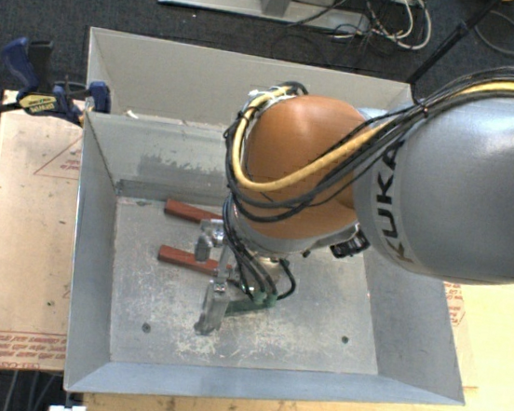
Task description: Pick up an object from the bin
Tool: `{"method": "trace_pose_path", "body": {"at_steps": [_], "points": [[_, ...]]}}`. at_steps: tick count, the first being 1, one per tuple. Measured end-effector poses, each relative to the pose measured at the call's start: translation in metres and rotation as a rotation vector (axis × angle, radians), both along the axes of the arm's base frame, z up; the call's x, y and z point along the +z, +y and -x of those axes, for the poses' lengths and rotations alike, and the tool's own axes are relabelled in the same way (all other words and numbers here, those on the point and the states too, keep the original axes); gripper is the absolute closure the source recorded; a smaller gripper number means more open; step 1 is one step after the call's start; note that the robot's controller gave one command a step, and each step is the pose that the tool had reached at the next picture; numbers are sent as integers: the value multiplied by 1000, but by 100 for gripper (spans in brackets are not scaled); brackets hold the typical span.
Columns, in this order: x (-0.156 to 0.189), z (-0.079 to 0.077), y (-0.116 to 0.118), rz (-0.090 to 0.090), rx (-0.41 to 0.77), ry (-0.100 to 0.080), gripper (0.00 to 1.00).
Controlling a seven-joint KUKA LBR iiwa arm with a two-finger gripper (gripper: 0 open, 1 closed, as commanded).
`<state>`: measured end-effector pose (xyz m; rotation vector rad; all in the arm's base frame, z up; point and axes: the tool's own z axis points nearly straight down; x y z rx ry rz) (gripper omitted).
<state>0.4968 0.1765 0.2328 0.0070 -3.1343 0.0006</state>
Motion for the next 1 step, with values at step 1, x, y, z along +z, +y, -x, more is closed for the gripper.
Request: {"method": "trace_pose_path", "body": {"at_steps": [1], "points": [[4,-2,-1,-1,-4,-7,0]]}}
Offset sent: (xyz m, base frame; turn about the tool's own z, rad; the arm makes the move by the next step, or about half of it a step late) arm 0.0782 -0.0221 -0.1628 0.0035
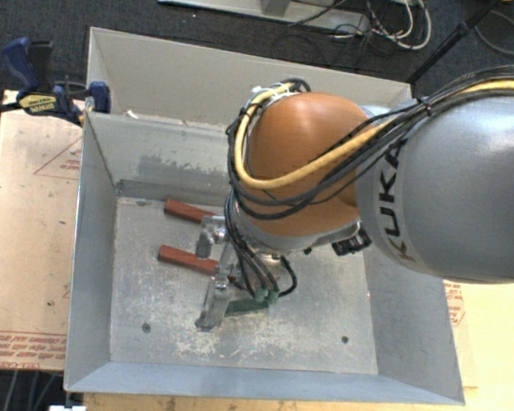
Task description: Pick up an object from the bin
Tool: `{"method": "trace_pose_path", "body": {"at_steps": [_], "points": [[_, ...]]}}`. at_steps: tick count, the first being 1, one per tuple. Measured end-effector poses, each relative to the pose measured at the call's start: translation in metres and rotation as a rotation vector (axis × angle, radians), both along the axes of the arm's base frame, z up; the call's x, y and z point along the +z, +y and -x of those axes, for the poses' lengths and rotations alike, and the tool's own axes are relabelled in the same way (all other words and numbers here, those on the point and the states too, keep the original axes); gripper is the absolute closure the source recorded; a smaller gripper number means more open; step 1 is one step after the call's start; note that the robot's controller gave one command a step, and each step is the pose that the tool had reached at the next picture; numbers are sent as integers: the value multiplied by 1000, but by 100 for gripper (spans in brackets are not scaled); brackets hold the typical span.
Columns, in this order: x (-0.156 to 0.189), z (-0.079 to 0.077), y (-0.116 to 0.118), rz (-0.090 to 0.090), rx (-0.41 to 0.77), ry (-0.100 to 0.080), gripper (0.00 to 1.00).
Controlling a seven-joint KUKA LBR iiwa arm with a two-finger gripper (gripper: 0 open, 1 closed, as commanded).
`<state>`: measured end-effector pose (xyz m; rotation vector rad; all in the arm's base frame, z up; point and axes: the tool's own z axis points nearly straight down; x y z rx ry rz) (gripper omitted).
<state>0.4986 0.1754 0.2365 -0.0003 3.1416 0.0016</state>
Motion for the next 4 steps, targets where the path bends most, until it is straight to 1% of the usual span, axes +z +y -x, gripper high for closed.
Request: {"method": "trace_pose_path", "body": {"at_steps": [1,2,3,4], "points": [[-62,-32,-7,-2,1,-7,0],[-78,-85,-29,0,14,-1,0],[-103,-96,-42,0,59,-1,0],[-154,-89,-37,-1,-104,-5,0]]}}
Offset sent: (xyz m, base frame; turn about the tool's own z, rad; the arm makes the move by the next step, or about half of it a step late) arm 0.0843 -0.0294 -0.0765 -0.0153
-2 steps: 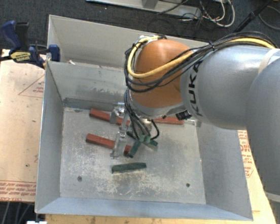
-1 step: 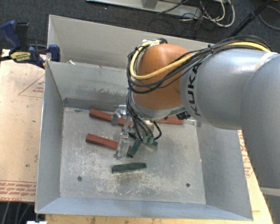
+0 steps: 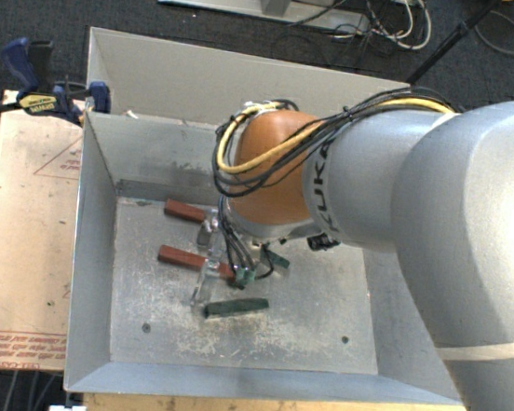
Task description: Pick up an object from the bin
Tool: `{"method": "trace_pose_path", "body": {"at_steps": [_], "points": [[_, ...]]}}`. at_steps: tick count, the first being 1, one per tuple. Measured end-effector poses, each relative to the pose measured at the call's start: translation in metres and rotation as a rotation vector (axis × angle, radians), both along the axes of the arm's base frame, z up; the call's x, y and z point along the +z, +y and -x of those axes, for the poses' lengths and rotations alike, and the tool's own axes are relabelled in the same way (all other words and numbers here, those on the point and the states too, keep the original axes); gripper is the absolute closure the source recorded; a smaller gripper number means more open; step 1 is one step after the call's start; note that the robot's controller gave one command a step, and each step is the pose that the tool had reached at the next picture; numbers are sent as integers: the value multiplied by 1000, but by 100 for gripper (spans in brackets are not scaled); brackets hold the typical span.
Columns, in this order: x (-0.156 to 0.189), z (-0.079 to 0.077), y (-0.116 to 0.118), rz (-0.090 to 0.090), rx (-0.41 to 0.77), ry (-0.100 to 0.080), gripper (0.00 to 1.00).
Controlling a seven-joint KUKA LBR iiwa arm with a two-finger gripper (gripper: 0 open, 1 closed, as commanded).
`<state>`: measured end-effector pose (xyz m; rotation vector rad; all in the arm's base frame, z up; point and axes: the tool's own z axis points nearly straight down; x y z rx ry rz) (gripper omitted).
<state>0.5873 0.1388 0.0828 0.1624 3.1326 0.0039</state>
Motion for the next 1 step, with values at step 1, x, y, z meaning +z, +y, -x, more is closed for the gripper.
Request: {"method": "trace_pose_path", "body": {"at_steps": [1], "points": [[-17,-2,10,0,155,1,100]]}}
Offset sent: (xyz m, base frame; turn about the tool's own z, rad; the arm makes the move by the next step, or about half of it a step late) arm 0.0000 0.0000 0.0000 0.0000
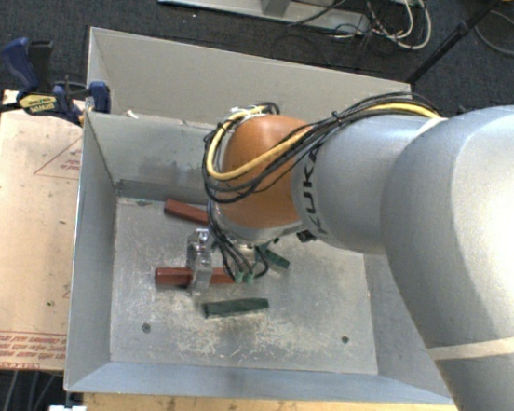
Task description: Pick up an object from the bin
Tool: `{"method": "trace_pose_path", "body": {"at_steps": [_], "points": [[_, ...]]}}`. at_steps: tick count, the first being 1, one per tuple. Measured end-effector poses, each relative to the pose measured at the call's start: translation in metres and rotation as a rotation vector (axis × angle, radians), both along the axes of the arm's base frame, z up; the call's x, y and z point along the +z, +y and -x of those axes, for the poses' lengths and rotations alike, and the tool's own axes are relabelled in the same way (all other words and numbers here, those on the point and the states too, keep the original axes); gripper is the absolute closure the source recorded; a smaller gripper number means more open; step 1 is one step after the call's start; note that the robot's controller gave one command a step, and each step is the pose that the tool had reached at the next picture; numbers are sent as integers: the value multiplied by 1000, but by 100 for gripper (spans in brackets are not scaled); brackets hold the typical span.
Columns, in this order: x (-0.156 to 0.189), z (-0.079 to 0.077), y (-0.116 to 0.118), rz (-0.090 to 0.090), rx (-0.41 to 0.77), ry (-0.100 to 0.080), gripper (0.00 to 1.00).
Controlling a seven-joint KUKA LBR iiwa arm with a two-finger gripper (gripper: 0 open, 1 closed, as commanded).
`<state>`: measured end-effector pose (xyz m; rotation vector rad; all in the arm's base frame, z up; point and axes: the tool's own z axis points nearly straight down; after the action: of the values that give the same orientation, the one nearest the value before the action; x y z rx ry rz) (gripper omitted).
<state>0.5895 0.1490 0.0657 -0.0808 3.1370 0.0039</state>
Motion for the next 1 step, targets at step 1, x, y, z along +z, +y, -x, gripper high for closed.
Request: {"method": "trace_pose_path", "body": {"at_steps": [1], "points": [[3,0,1,1,23,0,100]]}}
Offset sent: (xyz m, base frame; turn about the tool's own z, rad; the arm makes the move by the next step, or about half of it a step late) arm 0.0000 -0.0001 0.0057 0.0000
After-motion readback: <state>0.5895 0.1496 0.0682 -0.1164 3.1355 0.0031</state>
